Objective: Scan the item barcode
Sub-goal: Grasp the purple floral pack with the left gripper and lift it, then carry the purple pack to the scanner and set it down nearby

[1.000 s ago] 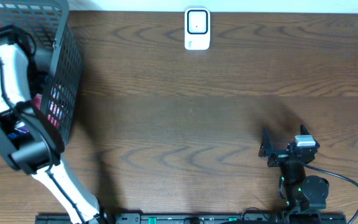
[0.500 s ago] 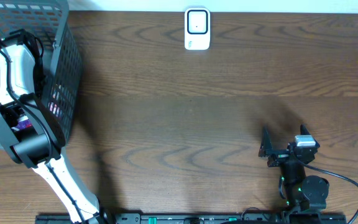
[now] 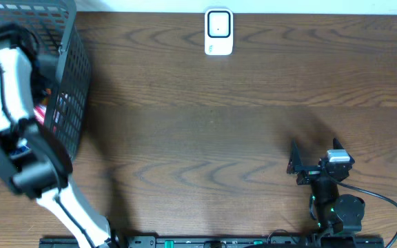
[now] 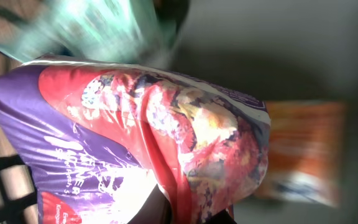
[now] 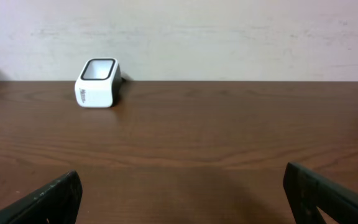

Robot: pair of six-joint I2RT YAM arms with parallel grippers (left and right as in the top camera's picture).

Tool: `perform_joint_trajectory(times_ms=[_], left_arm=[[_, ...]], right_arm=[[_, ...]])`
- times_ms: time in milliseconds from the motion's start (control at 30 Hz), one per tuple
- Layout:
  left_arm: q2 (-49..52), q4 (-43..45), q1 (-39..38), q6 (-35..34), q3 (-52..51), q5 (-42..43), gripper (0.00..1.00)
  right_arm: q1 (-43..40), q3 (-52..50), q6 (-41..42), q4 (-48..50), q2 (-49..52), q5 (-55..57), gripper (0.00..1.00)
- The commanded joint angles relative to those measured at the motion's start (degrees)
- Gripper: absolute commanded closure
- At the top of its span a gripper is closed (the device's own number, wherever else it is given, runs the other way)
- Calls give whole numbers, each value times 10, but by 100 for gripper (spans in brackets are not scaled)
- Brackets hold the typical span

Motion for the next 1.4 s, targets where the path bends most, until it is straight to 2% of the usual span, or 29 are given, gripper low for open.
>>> perform_joint_trajectory(times_ms=[0,167,333,500,600,767,900,1233,1367], left_arm=[[-127,9,1,11,21,-14,93],[-255,34,-11,11,21,7,93],[-351,50,-56,12,21,77,93],[-397,58,-160,24,21,179,93],[-396,72,-255,49,21,189,93],[-358,108,-401,110,21,189,93],[-294,112,-481,120,20,189,93],[-67,134,-580,120,20,194,93],[-5,156,-603,120,20,246,93]], right_arm=[[-5,-1,-4,-2,-3,3,1],[-5,-1,-4,-2,-3,3,1],[-5,-1,-4,-2,-3,3,1],[-5,-1,-4,-2,-3,3,1],[-5,-1,-4,-2,-3,3,1],[-5,-1,-4,-2,-3,3,1],[-5,-1,-4,-2,-3,3,1],[-5,-1,-4,-2,-3,3,1],[-5,-1,-4,-2,-3,3,1]])
